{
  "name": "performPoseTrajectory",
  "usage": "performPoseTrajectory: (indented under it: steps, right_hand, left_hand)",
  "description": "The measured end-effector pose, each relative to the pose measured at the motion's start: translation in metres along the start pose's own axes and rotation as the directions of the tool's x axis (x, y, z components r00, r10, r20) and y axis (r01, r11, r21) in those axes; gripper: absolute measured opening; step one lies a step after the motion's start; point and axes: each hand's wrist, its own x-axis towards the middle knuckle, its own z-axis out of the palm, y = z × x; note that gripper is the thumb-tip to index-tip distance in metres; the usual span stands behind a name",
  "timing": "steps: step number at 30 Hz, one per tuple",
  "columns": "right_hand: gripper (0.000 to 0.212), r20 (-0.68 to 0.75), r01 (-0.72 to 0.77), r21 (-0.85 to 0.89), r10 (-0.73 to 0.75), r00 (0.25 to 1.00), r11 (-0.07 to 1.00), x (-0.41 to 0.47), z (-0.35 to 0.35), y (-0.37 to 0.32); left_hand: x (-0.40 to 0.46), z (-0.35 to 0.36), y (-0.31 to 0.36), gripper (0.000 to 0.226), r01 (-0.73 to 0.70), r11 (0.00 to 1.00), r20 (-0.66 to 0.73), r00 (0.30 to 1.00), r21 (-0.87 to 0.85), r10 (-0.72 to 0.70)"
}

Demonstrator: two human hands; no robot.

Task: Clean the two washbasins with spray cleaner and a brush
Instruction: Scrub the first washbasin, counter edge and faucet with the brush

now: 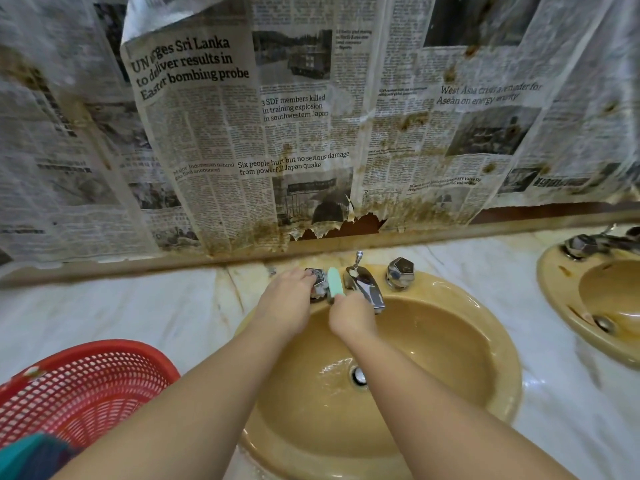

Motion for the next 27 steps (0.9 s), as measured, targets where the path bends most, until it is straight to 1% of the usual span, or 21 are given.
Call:
performPoseTrajectory:
  steps: [1,3,8,11,13,14,18,20,22,23,25,26,27]
  right_hand:
    - [0.029,-0.002,-0.012,-0.056,0.012,1.000,0.998,-0.005,0.005,0.006]
    - [0.027,0.010,-0.009,-0.110,0.010,1.000,0.994,-0.011,0.009,0.010]
    - [0.030,0.090,0.129,-0.187,-0.114,0.989,0.974,0.021,-0.009,-0.036]
    - [0.027,0.132,0.198,-0.325,-0.162,0.978,0.925,0.029,-0.011,-0.043]
    - [0.027,0.146,0.231,-0.450,-0.184,0.972,0.862,0.015,-0.005,-0.030]
    - [0.028,0.143,0.230,-0.485,-0.182,0.973,0.844,0.008,-0.001,-0.020]
    - [0.029,0.131,0.183,-0.513,-0.134,0.982,0.838,0.014,-0.001,-0.019]
    - [0.030,0.104,0.199,-0.493,-0.170,0.980,0.847,0.025,-0.007,-0.030]
    - [0.030,0.113,0.251,-0.462,-0.224,0.968,0.851,0.024,-0.009,-0.035]
    - [0.030,0.134,0.286,-0.465,-0.253,0.958,0.838,0.023,-0.005,-0.034]
    - [0.029,0.179,0.312,-0.554,-0.256,0.950,0.772,0.020,0.004,-0.024]
    - [0.033,0.214,0.338,-0.613,-0.262,0.941,0.714,0.020,0.008,-0.020]
    - [0.036,0.225,0.336,-0.630,-0.250,0.942,0.701,0.018,0.008,-0.019]
  left_hand:
    - [0.000,0.000,0.001,0.065,0.004,1.000,-0.002,1.000,-0.006,-0.004]
    - [0.000,0.000,0.002,0.066,0.012,1.000,-0.010,1.000,-0.020,-0.012]
    - [0.002,-0.002,0.002,0.062,0.020,0.999,0.015,1.000,-0.029,-0.019]
    - [0.000,-0.004,0.004,0.065,0.031,0.999,0.026,0.999,-0.037,-0.030]
    - [-0.003,-0.003,0.004,0.069,0.033,0.998,0.037,0.999,-0.048,-0.031]
    - [-0.004,-0.002,0.003,0.070,0.034,0.998,0.036,0.999,-0.055,-0.032]
    - [-0.005,-0.003,0.002,0.072,0.027,0.997,0.019,0.999,-0.071,-0.026]
    - [-0.004,-0.004,0.003,0.072,0.033,0.997,0.026,0.999,-0.066,-0.031]
    - [-0.004,-0.004,0.004,0.072,0.038,0.997,0.027,0.999,-0.060,-0.036]
    - [-0.003,-0.004,0.003,0.073,0.035,0.998,0.025,0.999,-0.058,-0.034]
    - [-0.005,-0.002,0.003,0.074,0.034,0.997,0.032,0.999,-0.067,-0.032]
    - [-0.005,-0.002,0.002,0.075,0.032,0.997,0.029,0.999,-0.075,-0.030]
    - [-0.005,-0.001,0.002,0.076,0.031,0.996,0.030,0.999,-0.083,-0.028]
